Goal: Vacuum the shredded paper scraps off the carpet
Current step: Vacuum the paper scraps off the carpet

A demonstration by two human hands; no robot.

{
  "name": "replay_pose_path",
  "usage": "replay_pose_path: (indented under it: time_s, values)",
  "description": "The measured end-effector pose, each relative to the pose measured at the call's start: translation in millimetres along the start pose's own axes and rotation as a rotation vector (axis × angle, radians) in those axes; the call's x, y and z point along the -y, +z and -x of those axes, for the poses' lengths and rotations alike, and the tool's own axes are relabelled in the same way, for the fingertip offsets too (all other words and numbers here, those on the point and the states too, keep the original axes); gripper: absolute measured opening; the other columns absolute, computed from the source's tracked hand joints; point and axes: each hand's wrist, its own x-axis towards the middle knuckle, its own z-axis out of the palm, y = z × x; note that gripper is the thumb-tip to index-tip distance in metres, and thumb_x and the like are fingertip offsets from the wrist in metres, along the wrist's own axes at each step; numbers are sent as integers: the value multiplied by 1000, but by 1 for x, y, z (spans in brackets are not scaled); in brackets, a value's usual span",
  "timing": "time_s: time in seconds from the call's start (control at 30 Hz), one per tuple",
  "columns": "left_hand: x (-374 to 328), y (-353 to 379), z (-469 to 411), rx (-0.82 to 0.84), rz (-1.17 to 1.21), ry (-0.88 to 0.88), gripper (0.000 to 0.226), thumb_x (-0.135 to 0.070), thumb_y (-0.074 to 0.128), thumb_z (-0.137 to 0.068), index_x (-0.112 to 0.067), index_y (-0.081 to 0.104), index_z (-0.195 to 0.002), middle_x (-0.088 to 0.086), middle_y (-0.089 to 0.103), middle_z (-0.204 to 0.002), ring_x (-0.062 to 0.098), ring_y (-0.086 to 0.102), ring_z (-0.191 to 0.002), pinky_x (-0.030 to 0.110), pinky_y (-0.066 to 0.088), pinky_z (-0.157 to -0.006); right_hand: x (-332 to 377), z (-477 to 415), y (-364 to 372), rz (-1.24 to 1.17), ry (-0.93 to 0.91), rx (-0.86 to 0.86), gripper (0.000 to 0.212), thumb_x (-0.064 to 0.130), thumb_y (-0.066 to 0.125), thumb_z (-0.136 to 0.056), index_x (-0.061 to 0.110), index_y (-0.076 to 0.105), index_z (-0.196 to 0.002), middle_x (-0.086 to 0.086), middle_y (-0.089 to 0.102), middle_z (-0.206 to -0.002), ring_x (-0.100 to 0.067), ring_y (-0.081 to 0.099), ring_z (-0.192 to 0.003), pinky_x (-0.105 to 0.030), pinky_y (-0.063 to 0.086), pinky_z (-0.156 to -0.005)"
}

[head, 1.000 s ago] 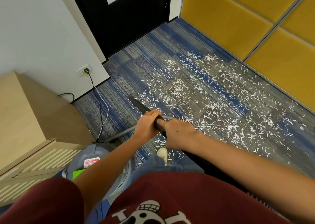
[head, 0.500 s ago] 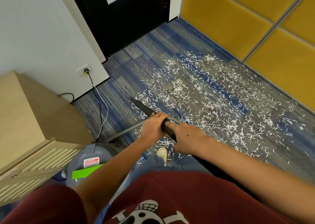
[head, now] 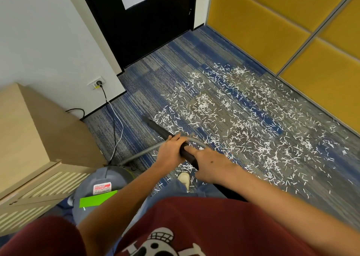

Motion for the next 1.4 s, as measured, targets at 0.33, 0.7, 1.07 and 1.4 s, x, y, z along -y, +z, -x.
replay_pose_path:
  time_s: [0.33, 0.7, 1.07, 1.4]
  values:
    - [-6, 14, 1, 66, -34, 10, 37, -15, 63, -78, -18, 61, -114, 3, 62, -118, 29, 61, -102, 43, 44, -99, -8, 10, 10, 33, 28, -22, 66, 12, 54, -87, 25, 25, -144, -13, 54, -116, -33, 57, -106, -35, 46, -79]
    - [-40, 27, -28, 149, -28, 114, 44, -11, 68, -77, -12, 57, -119, 10, 53, -132, 30, 49, -123, 37, 28, -111, -36, 16, 15, -14, 194, -79, 66, 11, 54, -88, 27, 24, -145, -11, 56, -114, -32, 58, -107, -35, 45, -77]
    - [-24, 35, -11, 102, -99, 123, 35, -14, 63, -80, -14, 59, -115, 4, 60, -122, 30, 59, -101, 40, 46, -92, -35, 22, 18, 14, 78, -46, 63, 18, 53, -89, 28, 25, -144, -13, 57, -113, -33, 58, -105, -36, 47, -80]
    - [-53, 54, -16, 143, -128, 94, 32, -16, 60, -82, -14, 58, -114, 5, 61, -118, 32, 56, -102, 41, 50, -84, -72, 35, 20, -53, 83, -21, 67, 19, 53, -88, 31, 23, -146, -13, 57, -113, -32, 58, -104, -36, 46, -78]
